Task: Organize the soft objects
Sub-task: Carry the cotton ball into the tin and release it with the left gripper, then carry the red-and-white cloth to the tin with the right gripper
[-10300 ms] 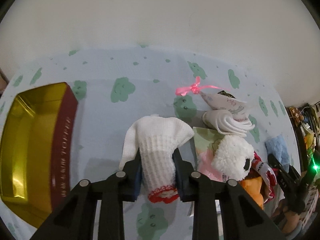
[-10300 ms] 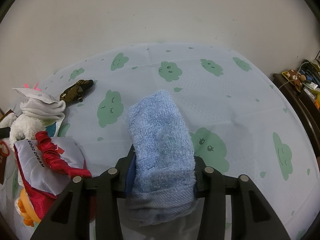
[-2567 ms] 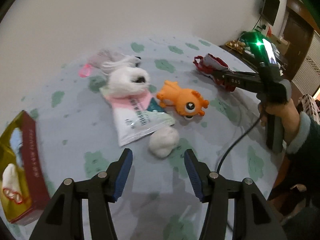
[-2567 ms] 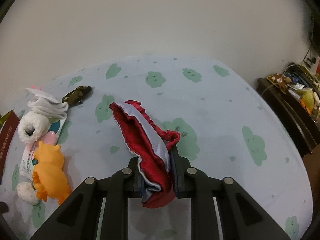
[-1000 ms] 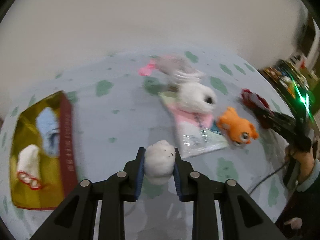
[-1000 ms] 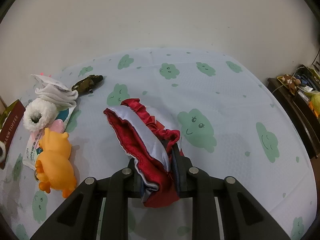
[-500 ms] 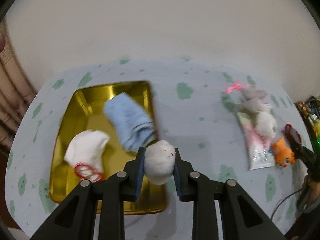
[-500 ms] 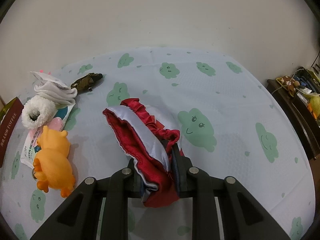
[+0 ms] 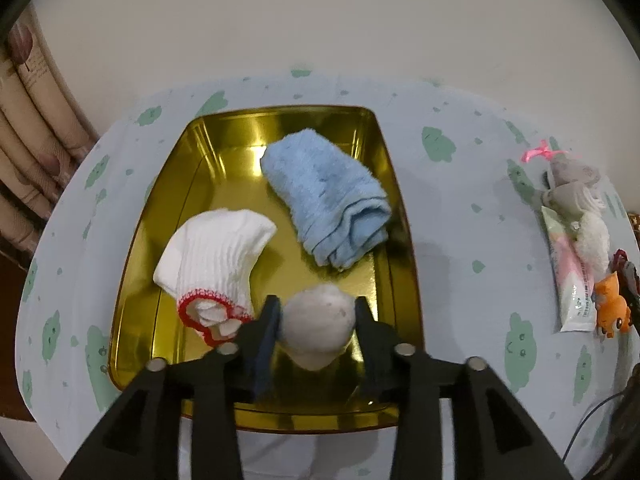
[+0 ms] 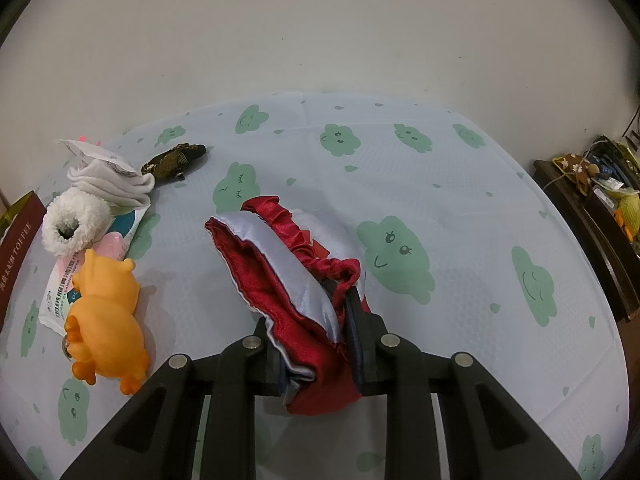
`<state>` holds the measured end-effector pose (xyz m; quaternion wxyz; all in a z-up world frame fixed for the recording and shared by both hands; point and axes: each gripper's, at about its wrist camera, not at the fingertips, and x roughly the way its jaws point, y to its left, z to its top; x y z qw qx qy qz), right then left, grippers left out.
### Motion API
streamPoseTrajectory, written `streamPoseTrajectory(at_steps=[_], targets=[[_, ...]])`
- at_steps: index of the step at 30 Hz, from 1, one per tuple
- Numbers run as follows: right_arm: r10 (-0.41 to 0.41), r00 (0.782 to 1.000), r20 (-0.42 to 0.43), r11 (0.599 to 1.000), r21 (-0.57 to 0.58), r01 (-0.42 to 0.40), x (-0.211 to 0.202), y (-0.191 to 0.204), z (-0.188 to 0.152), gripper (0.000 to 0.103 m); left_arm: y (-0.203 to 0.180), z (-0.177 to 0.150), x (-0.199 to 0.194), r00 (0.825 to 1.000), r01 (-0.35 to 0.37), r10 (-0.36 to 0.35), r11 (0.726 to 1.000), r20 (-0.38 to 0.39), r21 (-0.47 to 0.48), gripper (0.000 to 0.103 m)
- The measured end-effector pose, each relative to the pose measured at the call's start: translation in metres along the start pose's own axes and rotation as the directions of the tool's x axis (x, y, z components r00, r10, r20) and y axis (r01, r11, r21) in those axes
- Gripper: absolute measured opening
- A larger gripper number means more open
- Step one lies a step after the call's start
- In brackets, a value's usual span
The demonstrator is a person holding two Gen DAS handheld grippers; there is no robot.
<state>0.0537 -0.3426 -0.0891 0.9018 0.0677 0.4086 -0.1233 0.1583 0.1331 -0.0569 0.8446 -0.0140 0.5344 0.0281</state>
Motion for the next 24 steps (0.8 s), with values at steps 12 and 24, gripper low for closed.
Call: streamPoseTrajectory(at_steps=[12, 24], targets=[[-0.008, 1.0, 0.001, 1.0, -0.006, 0.008, 0.0, 0.001, 0.0, 0.023, 0.017, 0.003, -0.022, 0.998, 0.044, -0.043, 0.999, 0.035, -0.028, 0.053], [-0.012, 1.0, 0.016, 0.999, -0.03, 0.013, -0.004, 0.003, -0.001, 0.019, 0.063, -0.013, -0.056, 0.973, -0.143, 0.15, 0.988, 0.176, -0.053, 0.053]])
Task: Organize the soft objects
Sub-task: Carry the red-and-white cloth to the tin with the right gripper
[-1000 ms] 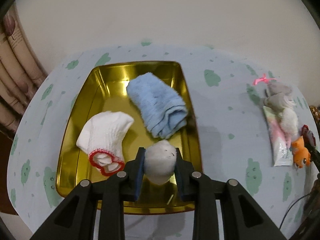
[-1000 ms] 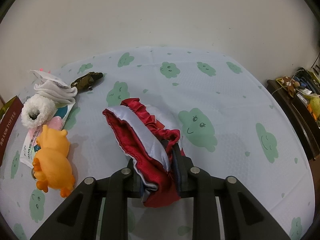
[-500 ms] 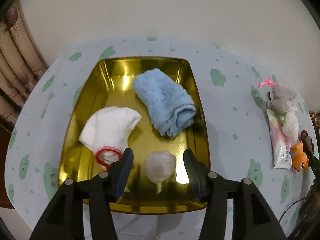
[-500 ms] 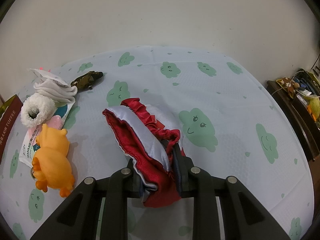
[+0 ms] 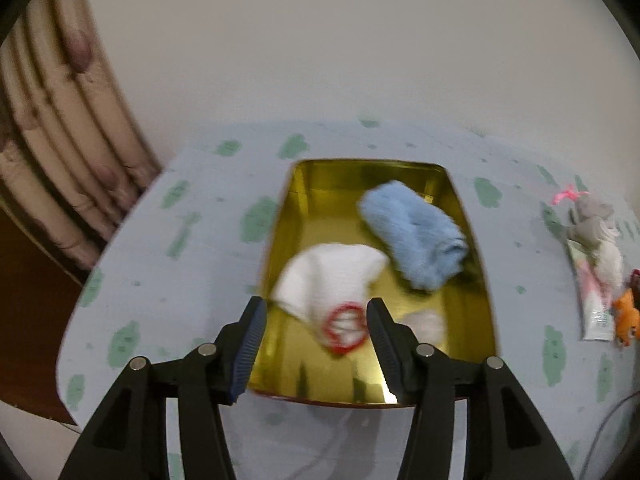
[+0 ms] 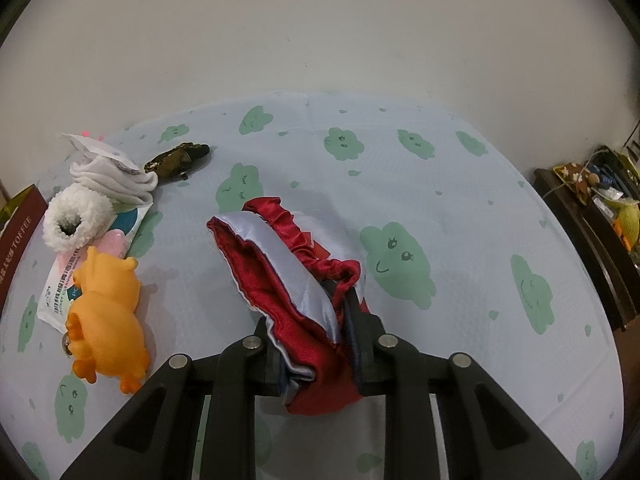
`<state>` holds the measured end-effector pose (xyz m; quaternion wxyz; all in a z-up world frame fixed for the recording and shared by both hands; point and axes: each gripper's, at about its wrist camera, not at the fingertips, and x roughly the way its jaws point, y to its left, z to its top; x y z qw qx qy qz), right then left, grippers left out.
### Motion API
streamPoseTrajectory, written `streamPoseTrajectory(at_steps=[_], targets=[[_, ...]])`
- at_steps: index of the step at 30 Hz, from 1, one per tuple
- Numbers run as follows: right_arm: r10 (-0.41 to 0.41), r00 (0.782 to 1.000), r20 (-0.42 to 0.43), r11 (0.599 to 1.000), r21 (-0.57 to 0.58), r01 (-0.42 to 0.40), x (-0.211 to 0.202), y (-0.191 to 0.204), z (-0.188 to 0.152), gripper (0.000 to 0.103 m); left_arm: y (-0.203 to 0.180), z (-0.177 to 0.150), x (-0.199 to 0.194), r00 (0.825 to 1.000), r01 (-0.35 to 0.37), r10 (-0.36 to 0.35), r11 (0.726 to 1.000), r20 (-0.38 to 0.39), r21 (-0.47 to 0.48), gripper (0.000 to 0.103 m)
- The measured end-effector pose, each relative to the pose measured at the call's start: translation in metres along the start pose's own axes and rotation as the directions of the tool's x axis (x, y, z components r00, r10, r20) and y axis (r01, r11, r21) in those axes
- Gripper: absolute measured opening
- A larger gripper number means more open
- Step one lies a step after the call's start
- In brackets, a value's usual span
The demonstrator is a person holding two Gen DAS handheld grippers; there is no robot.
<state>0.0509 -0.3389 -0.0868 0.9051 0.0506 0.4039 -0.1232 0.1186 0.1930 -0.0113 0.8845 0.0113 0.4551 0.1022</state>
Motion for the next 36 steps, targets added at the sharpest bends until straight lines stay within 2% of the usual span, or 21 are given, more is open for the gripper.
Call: streamPoseTrajectory(at_steps=[4, 10, 14, 17, 21, 25, 32, 36], targets=[[0.001, 1.0, -0.003, 1.0, 0.024, -0.001, -0.005, -0.001, 0.001, 0.018, 0.026, -0.012, -0.001, 0.997, -0.074, 0.074, 0.997, 0.03, -0.014, 0.053], [0.003, 1.0, 0.009, 1.0, 0.031, -0.003, -0.024, 0.007, 0.01, 0.018, 0.055, -0.025, 0.003, 0.994, -0.1, 0.103, 0.992, 0.033, -0.072, 0.053], [0.014, 0.999, 0.04, 1.0, -0.006, -0.014, -0.041, 0.027, 0.024, 0.018, 0.059, -0.03, 0.003, 0.987, -0.146, 0.15, 0.987, 0.055, -0.068, 0.053], [0.053, 0.996, 0.068, 0.998, -0.027, -0.051, -0.057, 0.047, 0.035, 0.018, 0.065, -0.033, 0.004, 0.983, -0.169, 0.173, 0.983, 0.055, -0.075, 0.053], [0.13, 0.988, 0.08, 0.989, -0.081, -0.124, -0.072, 0.087, 0.05, 0.018, 0.078, -0.035, 0.001, 0.985, -0.155, 0.163, 0.979, 0.053, -0.136, 0.053], [0.228, 0.971, 0.069, 0.966, -0.143, -0.216, -0.082, 0.135, 0.061, 0.018, 0.095, -0.04, -0.001, 0.984, -0.161, 0.173, 0.965, 0.042, -0.207, 0.053], [0.371, 0.929, 0.005, 0.897, -0.261, -0.357, -0.087, 0.234, 0.062, 0.018, 0.118, -0.052, -0.004, 0.987, -0.146, 0.159, 0.94, 0.018, -0.31, 0.053], [0.418, 0.907, -0.047, 0.853, -0.324, -0.41, -0.083, 0.29, 0.059, 0.018, 0.119, -0.052, -0.002, 0.989, -0.134, 0.145, 0.939, 0.011, -0.315, 0.053]])
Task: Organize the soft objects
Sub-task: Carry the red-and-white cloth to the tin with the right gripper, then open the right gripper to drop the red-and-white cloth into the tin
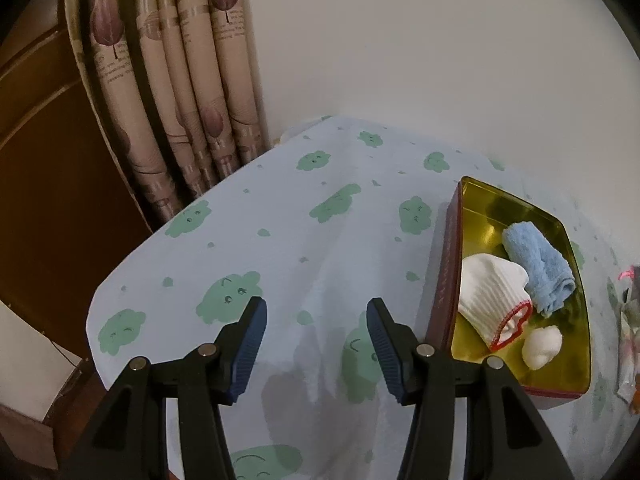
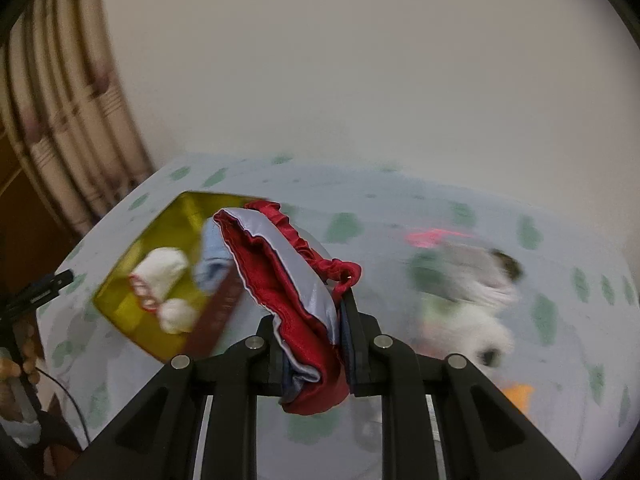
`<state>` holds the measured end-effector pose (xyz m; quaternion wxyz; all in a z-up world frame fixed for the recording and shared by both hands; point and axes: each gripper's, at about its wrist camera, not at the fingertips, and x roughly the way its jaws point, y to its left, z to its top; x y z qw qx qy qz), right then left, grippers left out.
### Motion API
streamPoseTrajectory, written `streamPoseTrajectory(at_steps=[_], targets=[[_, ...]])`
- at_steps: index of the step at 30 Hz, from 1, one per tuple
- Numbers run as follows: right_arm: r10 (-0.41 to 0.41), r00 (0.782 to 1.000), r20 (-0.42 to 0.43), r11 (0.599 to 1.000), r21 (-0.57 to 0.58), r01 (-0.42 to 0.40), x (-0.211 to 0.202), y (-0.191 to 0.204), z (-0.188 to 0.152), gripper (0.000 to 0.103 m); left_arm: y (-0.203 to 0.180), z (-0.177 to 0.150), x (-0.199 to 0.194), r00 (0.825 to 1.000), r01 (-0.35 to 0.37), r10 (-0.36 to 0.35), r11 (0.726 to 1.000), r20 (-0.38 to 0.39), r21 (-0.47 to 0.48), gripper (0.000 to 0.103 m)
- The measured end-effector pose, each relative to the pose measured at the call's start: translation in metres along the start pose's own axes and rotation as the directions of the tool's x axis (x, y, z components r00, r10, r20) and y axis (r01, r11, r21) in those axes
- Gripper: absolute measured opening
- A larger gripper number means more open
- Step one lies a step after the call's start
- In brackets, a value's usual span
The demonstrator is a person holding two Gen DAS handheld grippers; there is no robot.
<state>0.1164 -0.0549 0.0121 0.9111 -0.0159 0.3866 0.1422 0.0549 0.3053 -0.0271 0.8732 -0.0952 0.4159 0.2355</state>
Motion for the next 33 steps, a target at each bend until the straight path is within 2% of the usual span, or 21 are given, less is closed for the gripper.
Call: streamPoseTrajectory(at_steps=[3, 6, 15, 24, 28, 29, 31, 32, 33], targets=[[0.035, 0.999, -0.016, 0.999, -0.032, -0.036, 0.018, 0.027, 0.01, 0.018, -0.003, 0.0, 0.001, 1.0, -0.028, 0.028, 0.999, 0.005, 0.022, 0.053], [0.063, 0.997, -0.033, 0.997, -0.045, -0.065, 0.039, 0.051, 0.021, 0.018, -0.002, 0.001, 0.0, 1.0, -0.024, 0.024, 1.0, 0.015, 0.014, 0.053], [0.069, 0.995, -0.073, 0.99, -0.122, -0.077, 0.087, 0.108, 0.045, 0.018, 0.014, 0.003, 0.003, 1.0, -0.024, 0.024, 0.998, 0.003, -0.055, 0.053], [0.053, 0.994, -0.099, 0.989, -0.135, -0.066, 0.128, 0.135, 0.06, 0.02, 0.034, 0.002, 0.013, 0.999, -0.04, 0.035, 0.989, -0.036, -0.144, 0.053], [0.045, 0.994, -0.1, 0.988, -0.146, -0.059, 0.137, 0.143, 0.061, 0.023, 0.043, 0.003, 0.015, 0.997, -0.07, 0.064, 0.982, -0.039, -0.177, 0.053], [0.048, 0.994, -0.103, 0.987, -0.144, -0.063, 0.138, 0.144, 0.061, 0.025, 0.044, 0.002, 0.015, 0.997, -0.07, 0.064, 0.98, -0.04, -0.183, 0.053], [0.066, 0.991, -0.117, 0.987, -0.136, -0.082, 0.141, 0.145, 0.059, 0.037, 0.047, 0.002, 0.016, 0.997, -0.075, 0.067, 0.977, -0.05, -0.197, 0.053], [0.071, 0.99, -0.12, 0.987, -0.132, -0.087, 0.141, 0.145, 0.058, 0.05, 0.048, 0.002, 0.018, 0.996, -0.077, 0.067, 0.977, -0.056, -0.199, 0.053], [0.07, 0.991, -0.116, 0.987, -0.136, -0.086, 0.14, 0.146, 0.056, 0.058, 0.048, 0.002, 0.018, 0.996, -0.08, 0.07, 0.977, -0.059, -0.199, 0.053]])
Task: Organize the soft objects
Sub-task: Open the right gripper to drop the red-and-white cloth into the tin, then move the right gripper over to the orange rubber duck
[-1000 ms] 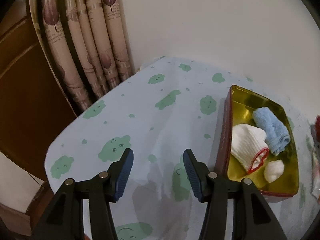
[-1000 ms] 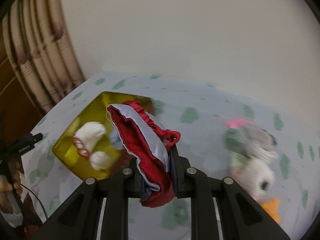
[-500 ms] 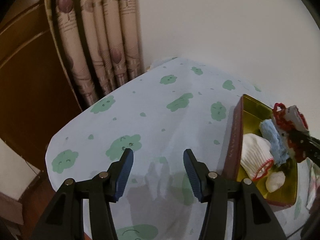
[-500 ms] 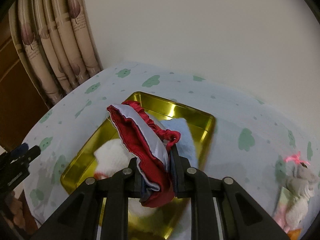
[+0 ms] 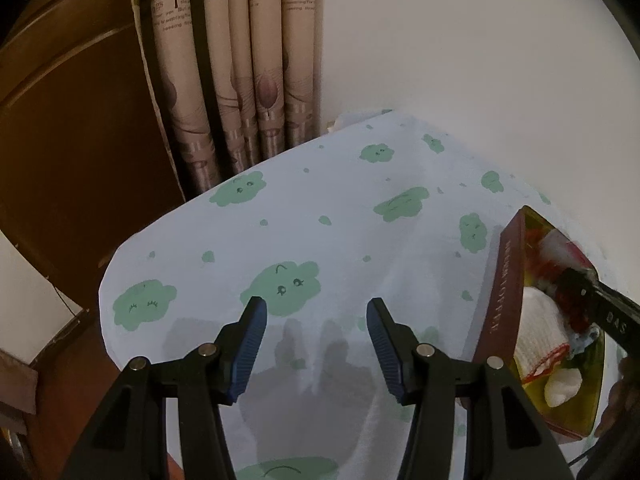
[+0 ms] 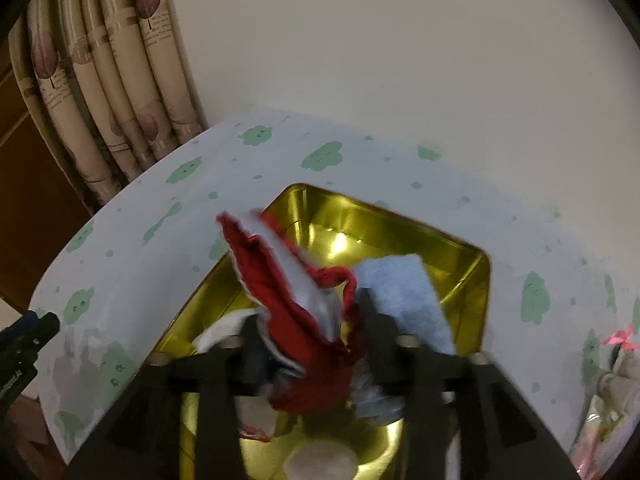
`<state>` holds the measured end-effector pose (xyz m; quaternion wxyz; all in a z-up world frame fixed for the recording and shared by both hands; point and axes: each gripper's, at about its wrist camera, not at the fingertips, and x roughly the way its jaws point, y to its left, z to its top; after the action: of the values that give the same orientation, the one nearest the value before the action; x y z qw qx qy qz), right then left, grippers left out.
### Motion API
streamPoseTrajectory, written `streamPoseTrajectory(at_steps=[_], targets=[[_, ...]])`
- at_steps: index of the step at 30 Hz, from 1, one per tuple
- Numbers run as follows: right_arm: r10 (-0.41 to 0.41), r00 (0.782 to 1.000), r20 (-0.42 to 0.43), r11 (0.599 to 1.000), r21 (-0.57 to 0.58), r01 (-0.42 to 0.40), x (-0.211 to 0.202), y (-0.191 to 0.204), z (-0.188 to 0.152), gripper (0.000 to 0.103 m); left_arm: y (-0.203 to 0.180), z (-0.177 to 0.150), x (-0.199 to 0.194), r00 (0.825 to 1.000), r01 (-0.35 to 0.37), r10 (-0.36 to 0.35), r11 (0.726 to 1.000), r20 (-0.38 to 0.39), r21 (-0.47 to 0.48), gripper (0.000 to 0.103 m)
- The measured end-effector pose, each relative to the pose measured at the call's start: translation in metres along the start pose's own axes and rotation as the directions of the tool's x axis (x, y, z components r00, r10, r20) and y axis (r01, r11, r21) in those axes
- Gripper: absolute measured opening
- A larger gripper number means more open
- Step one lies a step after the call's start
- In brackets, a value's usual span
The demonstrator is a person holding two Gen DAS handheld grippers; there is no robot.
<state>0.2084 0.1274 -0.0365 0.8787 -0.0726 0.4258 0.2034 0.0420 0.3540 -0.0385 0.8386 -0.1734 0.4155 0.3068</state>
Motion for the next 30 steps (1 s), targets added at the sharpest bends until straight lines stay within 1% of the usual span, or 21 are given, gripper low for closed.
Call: streamPoseTrajectory(at_steps=[2, 5, 12, 20, 28, 30], targets=[[-0.004, 1.0, 0.006, 1.0, -0.014, 0.005, -0.003, 0.001, -0.003, 0.061, -0.001, 0.0, 0.0, 1.0, -0.004, 0.004, 1.0, 0.0, 0.006, 0.053], [0.011, 1.0, 0.012, 1.0, -0.015, -0.011, -0.01, 0.0, -0.006, 0.062, -0.003, 0.0, -0.001, 1.0, -0.006, 0.006, 1.0, 0.006, 0.016, 0.053], [0.038, 0.998, 0.044, 0.998, 0.043, -0.04, -0.04, -0.019, -0.018, 0.068, -0.006, 0.0, 0.0, 1.0, -0.009, 0.009, 1.0, 0.002, 0.028, 0.053], [0.052, 0.997, 0.059, 0.995, 0.087, -0.057, -0.072, -0.039, -0.044, 0.069, -0.009, -0.001, 0.0, 1.0, -0.018, 0.018, 0.999, 0.012, 0.042, 0.053], [-0.012, 0.999, 0.051, 0.989, 0.148, 0.004, -0.11, -0.082, -0.084, 0.069, -0.01, -0.002, -0.002, 1.0, -0.024, 0.024, 0.998, 0.014, 0.052, 0.053], [-0.057, 0.997, 0.05, 0.988, 0.145, 0.049, -0.122, -0.095, -0.096, 0.069, -0.012, -0.002, -0.004, 1.0, -0.026, 0.025, 0.998, 0.018, 0.056, 0.053]])
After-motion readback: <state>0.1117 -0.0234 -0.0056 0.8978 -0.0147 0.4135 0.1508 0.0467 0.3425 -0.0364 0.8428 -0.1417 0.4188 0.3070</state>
